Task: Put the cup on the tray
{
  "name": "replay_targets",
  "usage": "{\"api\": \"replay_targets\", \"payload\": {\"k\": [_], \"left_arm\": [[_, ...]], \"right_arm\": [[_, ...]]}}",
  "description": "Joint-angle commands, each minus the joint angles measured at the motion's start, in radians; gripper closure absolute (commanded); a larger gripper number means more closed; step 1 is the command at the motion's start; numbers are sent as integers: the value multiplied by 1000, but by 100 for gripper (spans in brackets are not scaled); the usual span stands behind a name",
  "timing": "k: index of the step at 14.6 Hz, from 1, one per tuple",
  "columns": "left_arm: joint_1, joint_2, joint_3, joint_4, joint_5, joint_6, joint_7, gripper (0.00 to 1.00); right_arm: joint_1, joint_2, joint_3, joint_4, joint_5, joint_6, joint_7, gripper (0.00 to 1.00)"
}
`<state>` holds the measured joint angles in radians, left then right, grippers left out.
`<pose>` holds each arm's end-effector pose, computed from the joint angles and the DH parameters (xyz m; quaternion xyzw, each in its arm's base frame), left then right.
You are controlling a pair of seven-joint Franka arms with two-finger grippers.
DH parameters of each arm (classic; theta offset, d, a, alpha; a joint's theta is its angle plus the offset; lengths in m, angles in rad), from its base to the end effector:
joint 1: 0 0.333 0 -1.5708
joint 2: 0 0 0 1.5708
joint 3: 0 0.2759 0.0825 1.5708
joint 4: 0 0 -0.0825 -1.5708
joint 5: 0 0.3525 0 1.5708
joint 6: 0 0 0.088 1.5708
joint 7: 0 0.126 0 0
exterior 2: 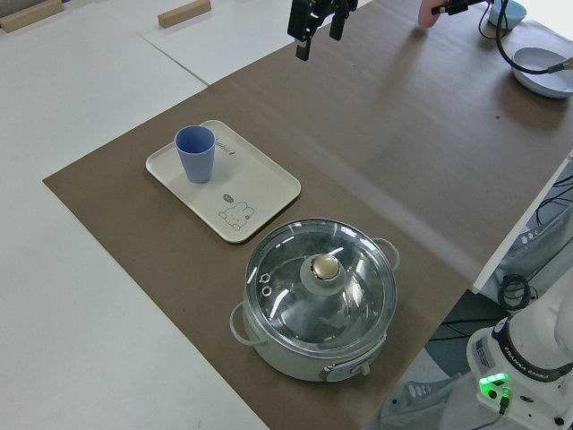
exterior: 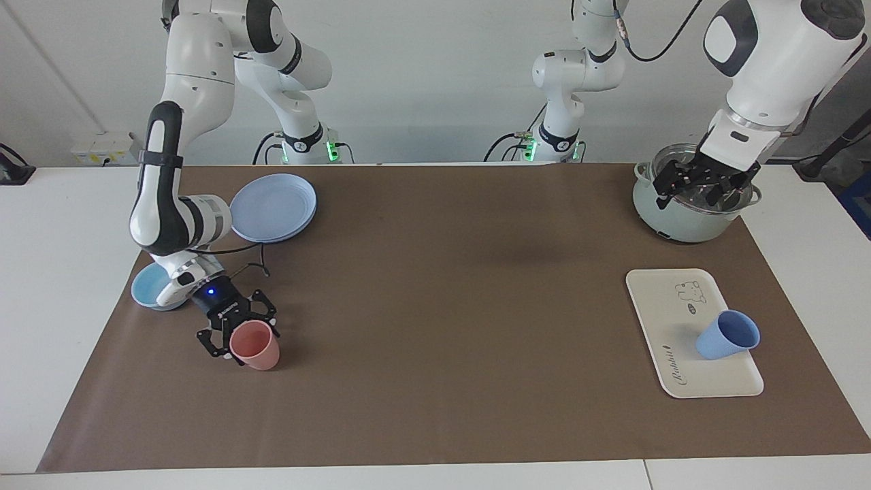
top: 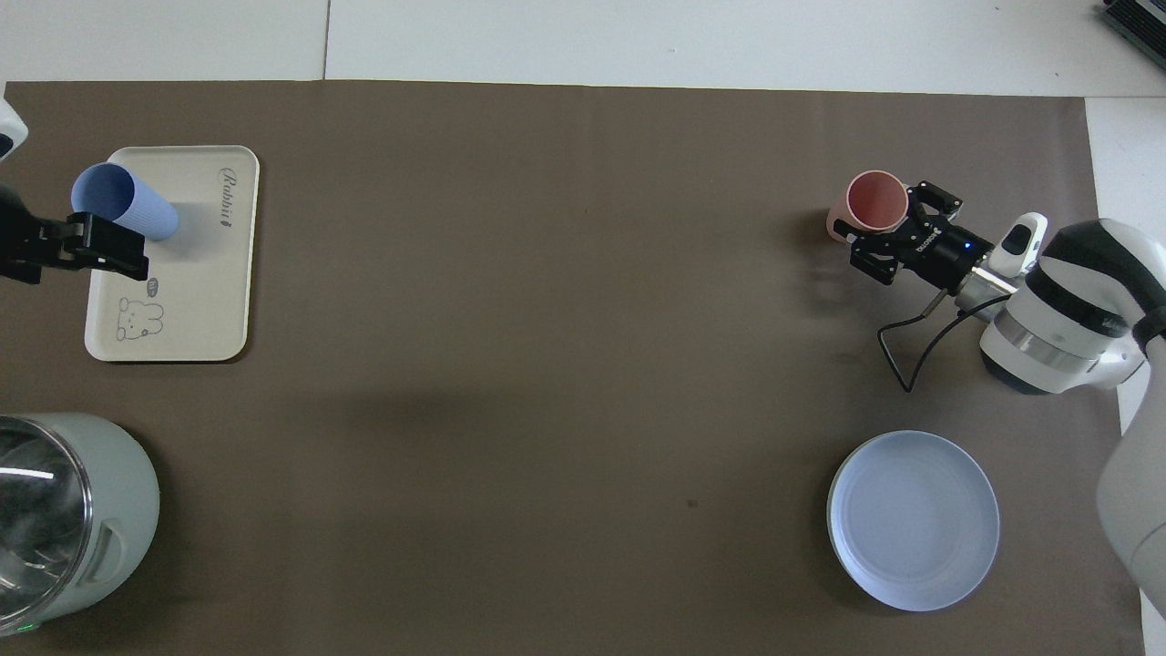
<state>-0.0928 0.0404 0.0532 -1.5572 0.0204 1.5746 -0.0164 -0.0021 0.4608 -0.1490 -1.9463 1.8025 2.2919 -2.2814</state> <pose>0.5329 -0.0190 0.5504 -0.9998 0.0118 0.0112 0.0116 0.5992 -0.0526 0.2325 -0.7881 -0.2975 -0.4979 0.2060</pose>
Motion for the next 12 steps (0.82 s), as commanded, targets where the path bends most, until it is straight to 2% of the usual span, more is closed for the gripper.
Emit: {"api": "replay_targets", "payload": {"k": [1,4,8,12], "left_arm": [[-21,-47,25,-74,-19,15,-8,0],[-7,-43,25,-67,-57,10,-8,0],[-9,-54,27,-93,-56,-7,4,0],[-7,-53,33,-93,-45,4,1,0]], "right_arm": [[-12,-11,11,-13,38,-15,-38,0],[4,-54,11,-10,38,36,29,0],[91,-142,11,-16,15,223,181,0],[177,-211,11,-20,-75,417,311,0]]}}
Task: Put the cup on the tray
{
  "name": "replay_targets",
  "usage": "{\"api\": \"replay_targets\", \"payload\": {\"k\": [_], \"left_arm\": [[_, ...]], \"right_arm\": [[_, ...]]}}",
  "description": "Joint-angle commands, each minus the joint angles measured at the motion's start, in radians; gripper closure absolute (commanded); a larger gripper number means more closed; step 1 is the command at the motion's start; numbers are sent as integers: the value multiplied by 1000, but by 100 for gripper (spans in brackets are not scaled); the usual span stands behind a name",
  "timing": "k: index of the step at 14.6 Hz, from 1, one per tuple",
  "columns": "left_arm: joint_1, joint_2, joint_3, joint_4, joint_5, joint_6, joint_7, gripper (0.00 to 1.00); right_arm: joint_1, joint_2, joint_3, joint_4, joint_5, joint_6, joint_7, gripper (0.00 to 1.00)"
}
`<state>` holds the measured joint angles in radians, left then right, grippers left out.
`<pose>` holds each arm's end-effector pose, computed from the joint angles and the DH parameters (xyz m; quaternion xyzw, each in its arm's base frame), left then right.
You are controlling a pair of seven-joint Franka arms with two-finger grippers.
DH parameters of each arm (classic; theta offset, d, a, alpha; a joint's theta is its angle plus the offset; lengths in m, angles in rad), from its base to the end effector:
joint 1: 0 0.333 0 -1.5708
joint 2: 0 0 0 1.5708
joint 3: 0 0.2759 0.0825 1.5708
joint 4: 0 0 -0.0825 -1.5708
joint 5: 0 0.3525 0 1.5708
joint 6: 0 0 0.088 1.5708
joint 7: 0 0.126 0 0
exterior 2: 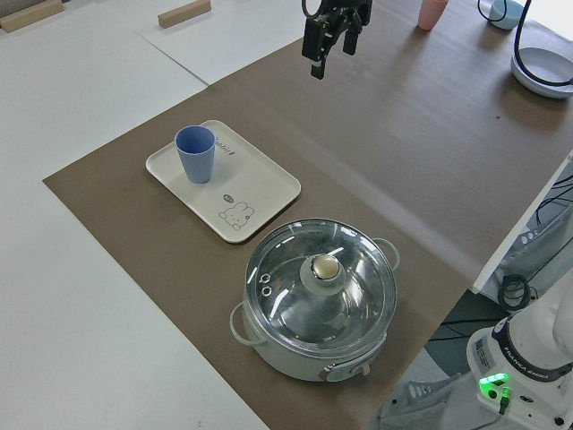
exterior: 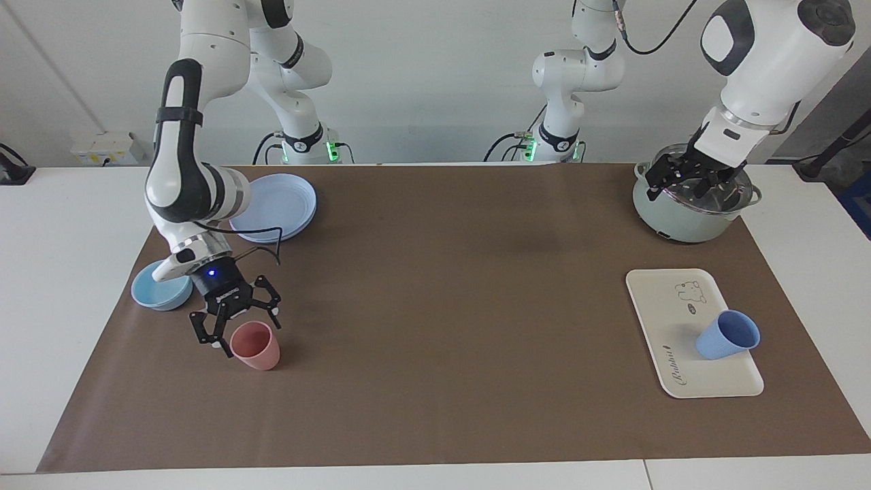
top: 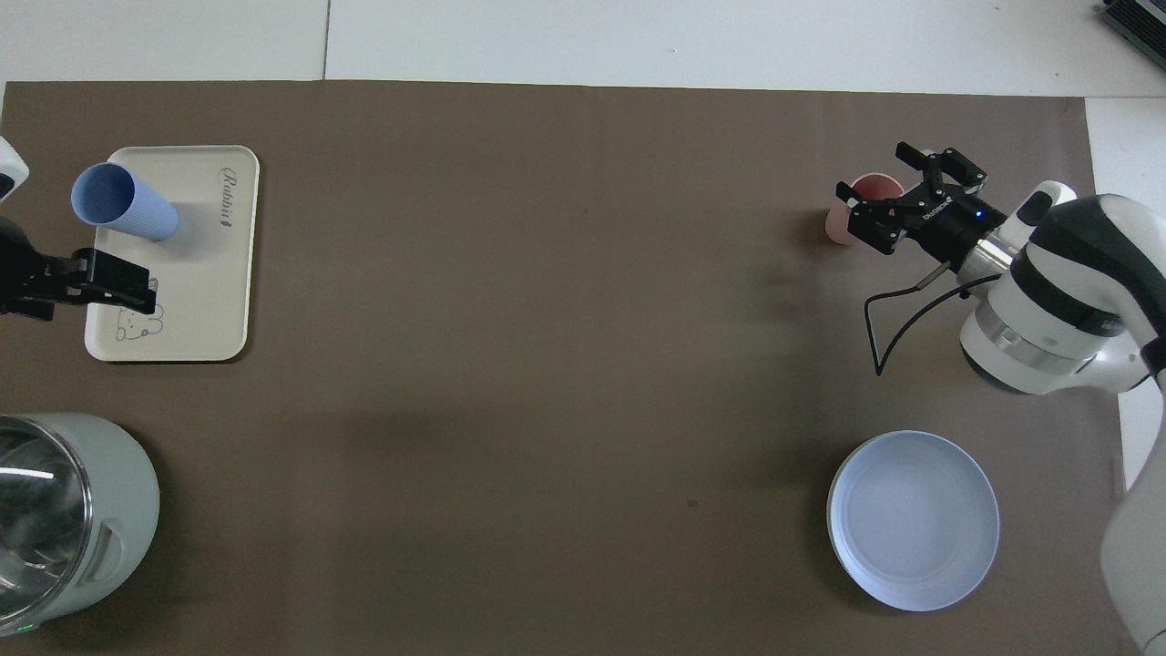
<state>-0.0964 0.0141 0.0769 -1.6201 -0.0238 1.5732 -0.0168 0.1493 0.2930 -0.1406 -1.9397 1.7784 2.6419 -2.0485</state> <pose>0.5234 -0.0134 0.5366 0.9995 -0.0009 -0.0307 0.0108 0.6060 -0.0079 0.3274 -0.8267 -0.2357 -0.4917 0.1385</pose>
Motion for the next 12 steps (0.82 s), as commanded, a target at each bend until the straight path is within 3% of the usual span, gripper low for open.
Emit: {"api": "replay_targets", "payload": {"k": [1,3,5,12], "left_arm": [[-5,-26,9,-29,-1,10,2,0],[-15,-25,7,-27,31,14,2,0],[-19,-23,3,-24,70,37,2,0],[-13,-17,1,-27,59,123,5,0]], "right_arm": [[44,-47,3,-27,-60,93,108,0],[62,-48,1,-21,-82,122,123,0],[62,-46,1,-12,-186,119,145,0],[50,-78,-14,11,-742,49,534,0]]}}
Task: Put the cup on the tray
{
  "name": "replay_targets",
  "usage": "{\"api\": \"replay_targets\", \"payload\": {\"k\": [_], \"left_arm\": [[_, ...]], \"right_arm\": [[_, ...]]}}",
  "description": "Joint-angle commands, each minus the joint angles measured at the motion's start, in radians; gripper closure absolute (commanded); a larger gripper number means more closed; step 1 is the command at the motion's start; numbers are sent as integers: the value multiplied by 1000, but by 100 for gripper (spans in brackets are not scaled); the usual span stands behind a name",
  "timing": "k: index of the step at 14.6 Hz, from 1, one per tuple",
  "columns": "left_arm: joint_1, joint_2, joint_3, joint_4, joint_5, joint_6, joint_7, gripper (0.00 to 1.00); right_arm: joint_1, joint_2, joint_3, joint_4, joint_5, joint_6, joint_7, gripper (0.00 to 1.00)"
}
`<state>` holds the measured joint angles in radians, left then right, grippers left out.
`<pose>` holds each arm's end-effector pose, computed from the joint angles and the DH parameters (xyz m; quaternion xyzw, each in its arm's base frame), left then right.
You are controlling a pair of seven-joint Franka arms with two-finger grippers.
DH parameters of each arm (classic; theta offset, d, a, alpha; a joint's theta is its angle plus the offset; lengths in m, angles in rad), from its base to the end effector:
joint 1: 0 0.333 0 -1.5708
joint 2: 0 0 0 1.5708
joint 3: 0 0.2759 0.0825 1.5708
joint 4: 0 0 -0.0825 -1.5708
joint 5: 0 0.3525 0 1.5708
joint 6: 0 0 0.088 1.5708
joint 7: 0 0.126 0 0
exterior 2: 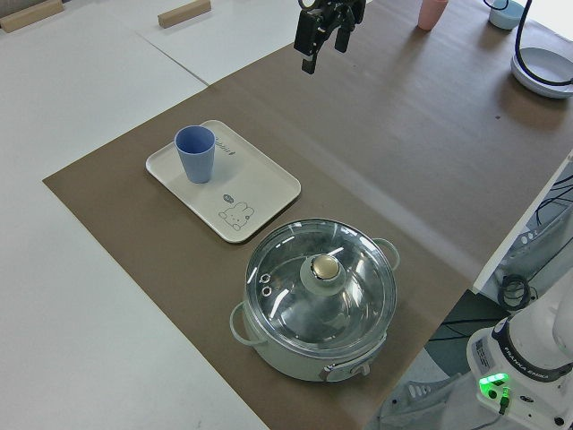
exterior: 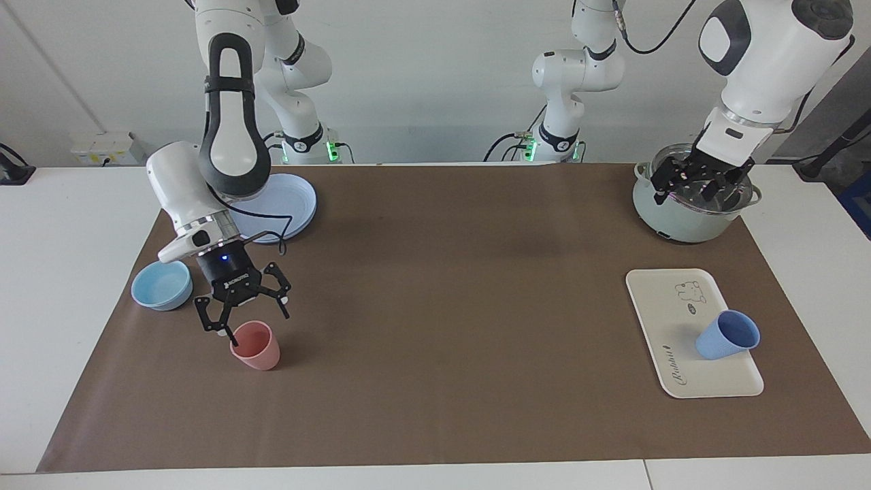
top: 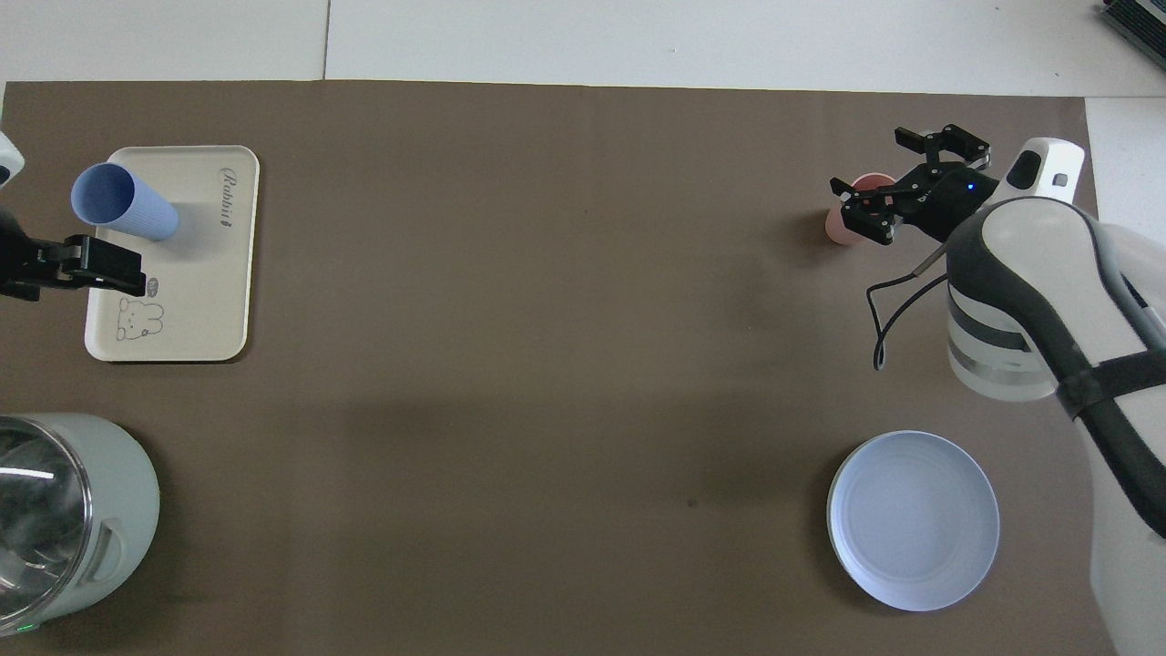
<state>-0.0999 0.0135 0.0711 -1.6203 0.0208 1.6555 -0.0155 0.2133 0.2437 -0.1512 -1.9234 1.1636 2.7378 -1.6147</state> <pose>0.5338 -0.0131 0.5439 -0.9999 0.0074 -0.0111 0.0106 0.6164 0.0138 0.3796 -0.8511 -0.3220 -0.4089 0.0693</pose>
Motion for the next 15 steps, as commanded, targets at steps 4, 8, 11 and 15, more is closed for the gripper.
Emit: {"api": "replay_targets", "payload": {"k": [4,8,11,15], "left_arm": [[-12,-14,7,-20,11,38,2,0],[-6,-12,9,-13,-64,24,0,0],[-9,-13,9,-18,-62,20,3,0],[-9,-18,9,-26,-62,18,17,0]], "right_arm": [[-23,-90,-5,-5,-488,-122,442,0],[-87,-184,-5,21,-839,-361,892,0],[-98,-216,-4,93,-1007,-611,1308,0],[-95,-224,4,249,-1196,-981,1643,0]]}}
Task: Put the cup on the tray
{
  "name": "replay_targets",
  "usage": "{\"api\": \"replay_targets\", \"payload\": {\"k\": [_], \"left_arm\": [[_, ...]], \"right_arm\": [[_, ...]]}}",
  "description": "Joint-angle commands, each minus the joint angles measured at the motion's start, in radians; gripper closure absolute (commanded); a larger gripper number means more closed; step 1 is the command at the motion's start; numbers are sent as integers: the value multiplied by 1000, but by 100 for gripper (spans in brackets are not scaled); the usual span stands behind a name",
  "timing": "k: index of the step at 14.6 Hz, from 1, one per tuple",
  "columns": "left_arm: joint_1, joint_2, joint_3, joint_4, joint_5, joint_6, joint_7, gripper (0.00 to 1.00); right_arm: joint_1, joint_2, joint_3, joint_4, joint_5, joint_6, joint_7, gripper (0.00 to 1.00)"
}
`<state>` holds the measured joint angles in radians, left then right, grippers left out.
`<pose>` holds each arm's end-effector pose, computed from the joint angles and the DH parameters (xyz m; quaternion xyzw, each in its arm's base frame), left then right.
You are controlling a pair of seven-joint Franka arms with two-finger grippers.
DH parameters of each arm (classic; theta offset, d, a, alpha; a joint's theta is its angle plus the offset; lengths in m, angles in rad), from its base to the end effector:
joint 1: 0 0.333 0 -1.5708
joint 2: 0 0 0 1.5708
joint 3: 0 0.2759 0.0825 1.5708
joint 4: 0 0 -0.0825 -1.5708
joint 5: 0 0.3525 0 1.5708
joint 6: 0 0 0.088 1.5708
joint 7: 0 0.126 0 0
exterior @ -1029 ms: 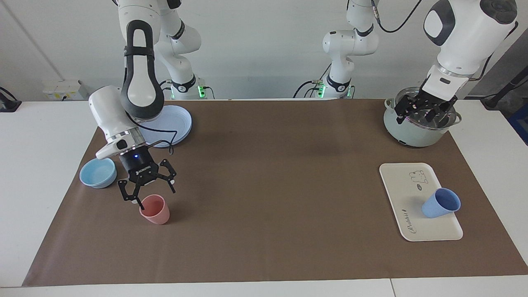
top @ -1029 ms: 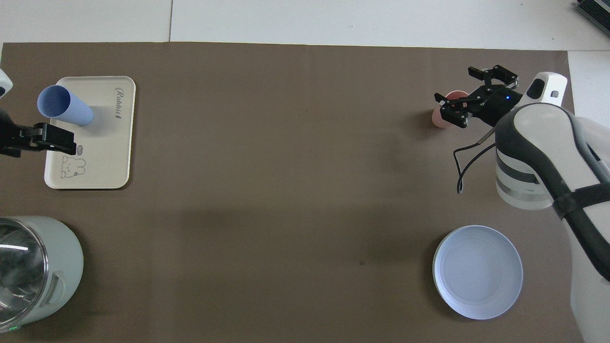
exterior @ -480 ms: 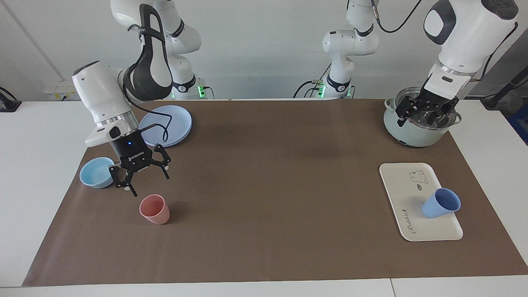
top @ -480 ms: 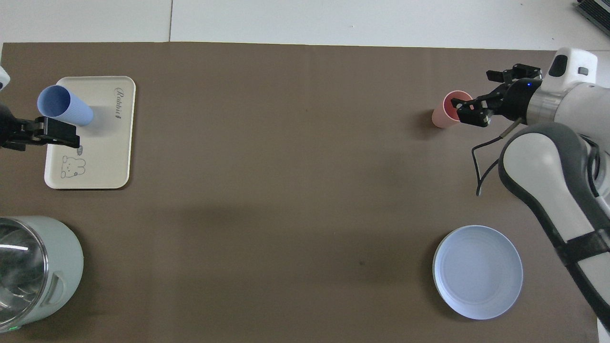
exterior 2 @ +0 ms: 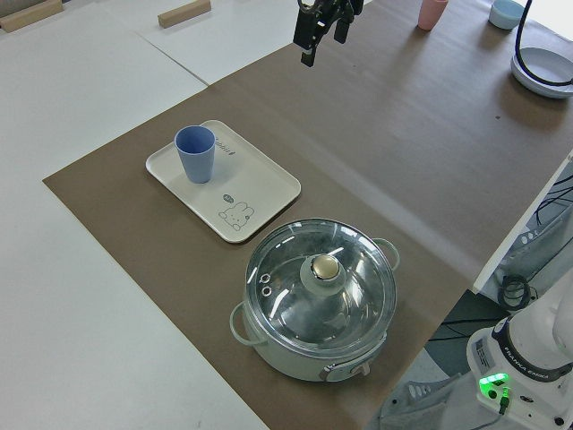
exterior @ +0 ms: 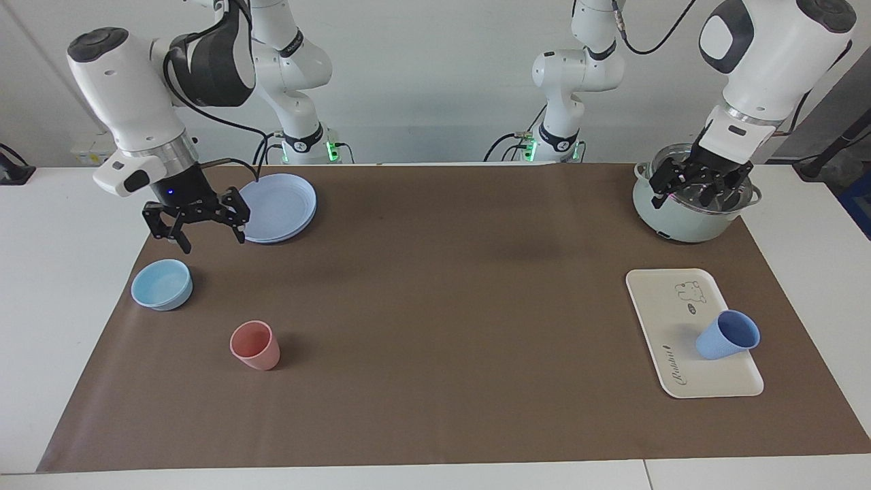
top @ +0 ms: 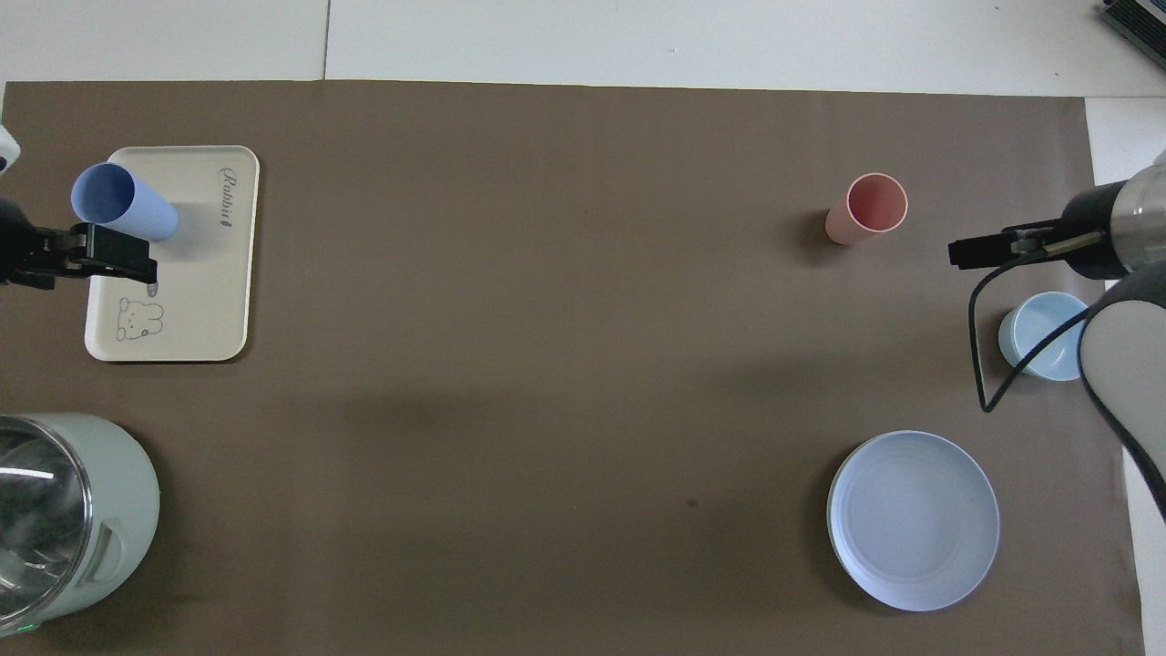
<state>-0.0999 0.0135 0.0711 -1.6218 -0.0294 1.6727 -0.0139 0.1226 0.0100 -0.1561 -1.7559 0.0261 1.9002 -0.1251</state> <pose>0.5356 -0.0191 0.5448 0.9997 -0.0062 0.0184 0.0146 0.5509 -0.0158 0.5077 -0.9968 -0.0424 -0.0679 0.0065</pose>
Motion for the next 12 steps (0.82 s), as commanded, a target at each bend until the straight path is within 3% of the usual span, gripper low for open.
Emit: {"api": "replay_targets", "payload": {"k": [1,9,12], "left_arm": [[-9,-18,9,-26,-12,1,15,0],[-3,-24,9,-41,-12,4,17,0],[-3,-24,9,-41,-12,4,17,0]], "right_arm": [[-3,7,9,97,-60,-198,206,0],[-40,-38,19,85,-45,-265,203,0],[-154,-41,111,105,-43,-314,187,0]]}}
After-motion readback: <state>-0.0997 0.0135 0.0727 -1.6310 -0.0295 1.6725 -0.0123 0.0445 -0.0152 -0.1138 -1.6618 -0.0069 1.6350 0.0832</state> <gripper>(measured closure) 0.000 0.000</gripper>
